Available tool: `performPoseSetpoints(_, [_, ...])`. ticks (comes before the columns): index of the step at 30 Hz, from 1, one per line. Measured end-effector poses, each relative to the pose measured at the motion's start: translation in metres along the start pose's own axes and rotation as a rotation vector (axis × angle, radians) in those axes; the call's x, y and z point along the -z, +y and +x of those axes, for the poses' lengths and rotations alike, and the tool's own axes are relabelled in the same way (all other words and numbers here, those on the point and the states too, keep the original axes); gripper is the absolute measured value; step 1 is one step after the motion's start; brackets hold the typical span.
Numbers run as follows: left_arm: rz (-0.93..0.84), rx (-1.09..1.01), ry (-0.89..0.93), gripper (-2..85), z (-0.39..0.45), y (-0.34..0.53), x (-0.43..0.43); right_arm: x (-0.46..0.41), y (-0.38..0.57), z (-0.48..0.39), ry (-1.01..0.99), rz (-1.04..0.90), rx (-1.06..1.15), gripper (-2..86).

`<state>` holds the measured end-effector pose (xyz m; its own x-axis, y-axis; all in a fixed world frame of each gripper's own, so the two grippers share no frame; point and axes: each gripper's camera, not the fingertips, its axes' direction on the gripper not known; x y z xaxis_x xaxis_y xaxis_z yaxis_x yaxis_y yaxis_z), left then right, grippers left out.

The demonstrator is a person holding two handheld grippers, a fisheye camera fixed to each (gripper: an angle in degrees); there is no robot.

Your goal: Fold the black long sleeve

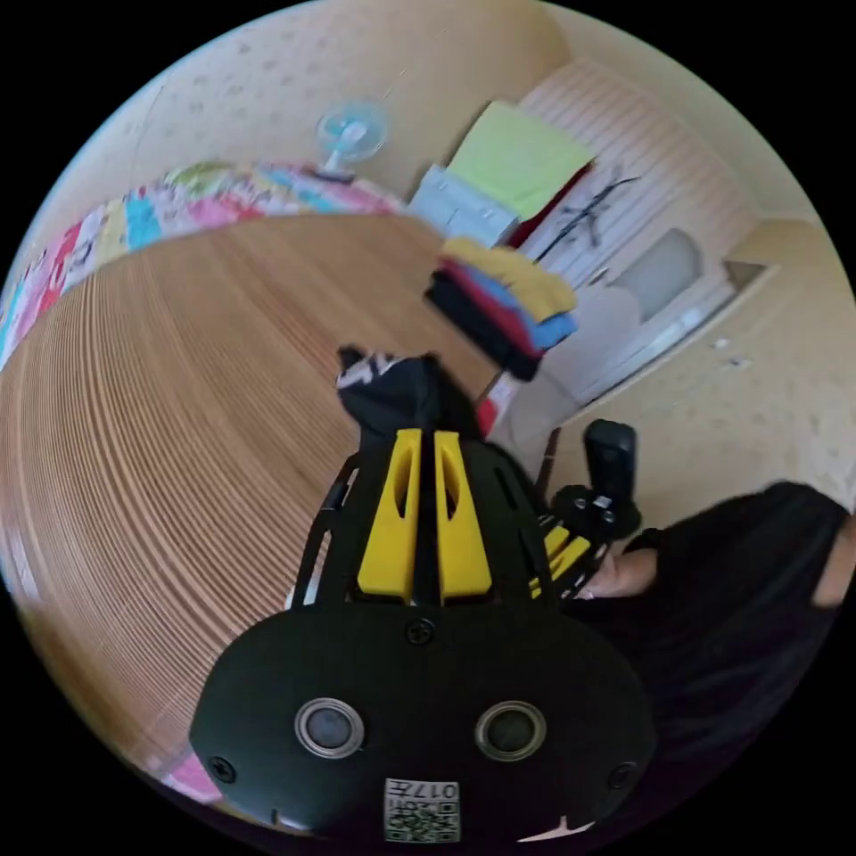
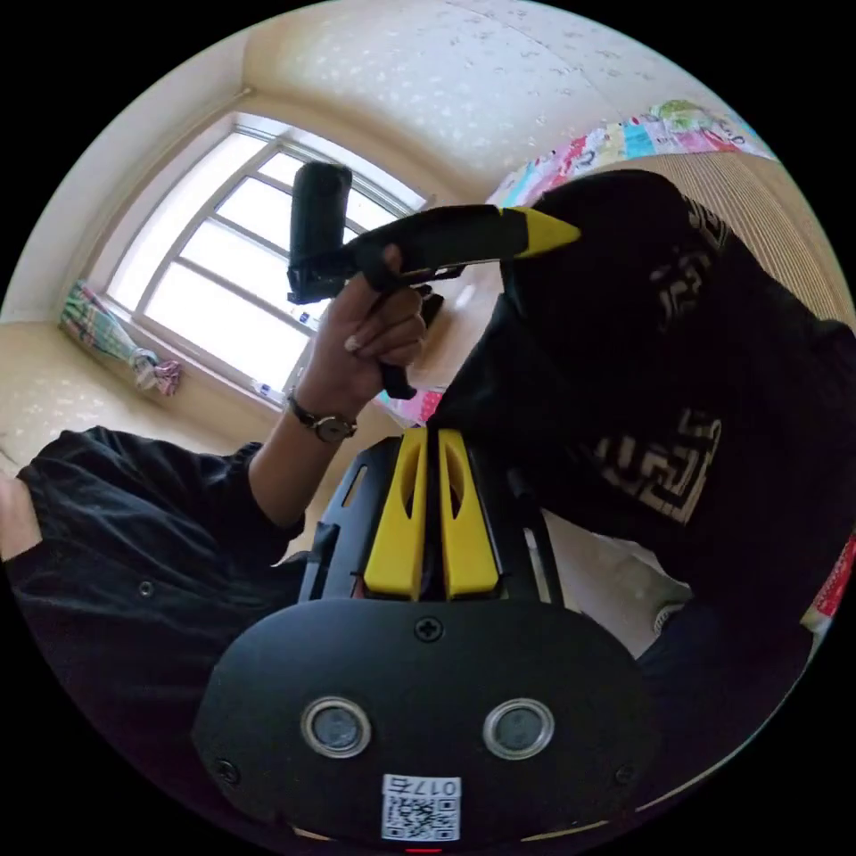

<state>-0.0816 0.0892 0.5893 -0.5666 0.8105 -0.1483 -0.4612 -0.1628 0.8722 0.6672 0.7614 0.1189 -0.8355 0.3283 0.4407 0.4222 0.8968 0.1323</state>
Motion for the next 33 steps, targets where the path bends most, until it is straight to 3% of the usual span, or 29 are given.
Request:
performPoseSetpoints(3, [0.287, -0.201, 0.223, -0.1, 0.015, 0.033, 0.106, 0.029, 0.006, -0.058, -0.071, 0.036, 0.125, 1.8])
performPoseSetpoints(4, [0.406, -0.283, 0.37, -0.5, 0.015, 0.045, 0.145, 0.035, 0.007, -0.069, -0.086, 0.039, 0.151, 1.7])
performPoseSetpoints(6, [0.506, -0.389, 0.542, -0.7, 0.011, 0.058, 0.189, 0.063, 0.016, -0.112, -0.231, 0.059, 0.326, 1.5])
performPoseSetpoints(11, [0.899, -0.747, 1.331, -0.8, -0.013, 0.093, 0.269, 0.112, 0.035, -0.161, -0.404, 0.022, 0.464, 1.0])
performPoseSetpoints(14, [0.943, -0.761, 1.659, -0.9, -0.017, 0.09, 0.275, 0.131, 0.056, -0.172, -0.32, 0.029, 0.472, 1.1])
performPoseSetpoints(18, [0.828, -0.793, 1.745, -0.9, 0.012, 0.092, 0.286, 0.143, 0.075, -0.158, -0.145, 0.089, 0.347, 2.3])
performPoseSetpoints(22, [0.76, -0.835, 1.866, -0.9, 0.047, 0.096, 0.304, 0.141, 0.082, -0.141, -0.21, 0.159, 0.31, 6.3])
performPoseSetpoints(27, [0.705, -0.854, 1.88, -0.8, 0.074, 0.101, 0.329, 0.112, 0.08, -0.137, -0.107, 0.182, 0.289, 16.2])
performPoseSetpoints(31, [0.684, -0.861, 1.855, -0.8, 0.089, 0.109, 0.344, 0.1, 0.081, -0.135, -0.033, 0.192, 0.254, 17.4])
performPoseSetpoints(33, [0.681, -0.867, 1.842, -0.8, 0.093, 0.114, 0.348, 0.096, 0.08, -0.137, -0.088, 0.165, 0.284, 16.8])
